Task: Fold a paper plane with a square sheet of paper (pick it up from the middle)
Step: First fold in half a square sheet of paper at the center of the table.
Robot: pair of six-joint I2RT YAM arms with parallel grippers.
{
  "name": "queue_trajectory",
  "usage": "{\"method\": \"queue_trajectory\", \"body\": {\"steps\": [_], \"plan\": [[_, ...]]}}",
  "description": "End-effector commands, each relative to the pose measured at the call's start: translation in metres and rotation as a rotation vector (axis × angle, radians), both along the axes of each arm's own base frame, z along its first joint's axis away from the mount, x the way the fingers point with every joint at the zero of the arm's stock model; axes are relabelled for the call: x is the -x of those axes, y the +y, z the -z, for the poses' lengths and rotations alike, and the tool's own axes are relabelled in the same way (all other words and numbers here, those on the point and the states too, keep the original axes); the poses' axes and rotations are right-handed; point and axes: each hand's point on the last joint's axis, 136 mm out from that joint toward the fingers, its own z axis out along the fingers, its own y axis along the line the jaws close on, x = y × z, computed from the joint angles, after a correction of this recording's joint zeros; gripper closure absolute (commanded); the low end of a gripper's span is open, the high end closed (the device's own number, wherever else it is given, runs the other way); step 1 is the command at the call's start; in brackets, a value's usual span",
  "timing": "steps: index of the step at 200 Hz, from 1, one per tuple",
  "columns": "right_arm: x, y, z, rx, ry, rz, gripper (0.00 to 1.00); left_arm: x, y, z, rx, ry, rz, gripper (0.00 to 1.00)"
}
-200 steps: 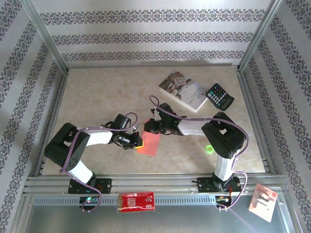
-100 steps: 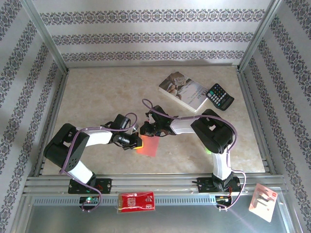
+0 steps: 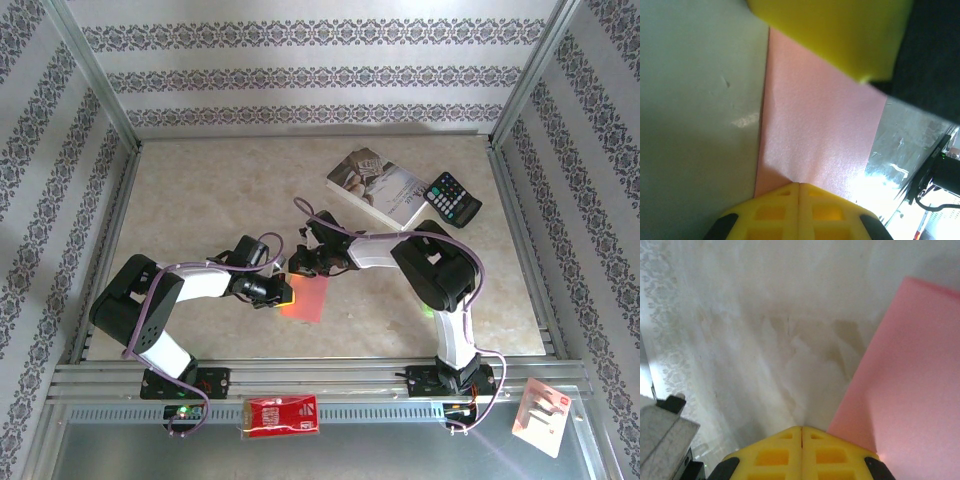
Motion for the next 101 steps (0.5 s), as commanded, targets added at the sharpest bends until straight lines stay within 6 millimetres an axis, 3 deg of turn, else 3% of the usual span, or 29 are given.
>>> {"method": "queue_trajectory", "body": {"steps": [1,101], "plan": [[-0.037,-0.03,0.026,0.119,-0.05,0.11,0.98,0.051,0.047,0.048,-0.237,0.203,-0.016,1.0],[-0.078,-0.05,0.036,0.139,-0.031,0.2,0.98,0.052,0.047,0.049,-0.238,0.203,-0.008,1.0]]}}
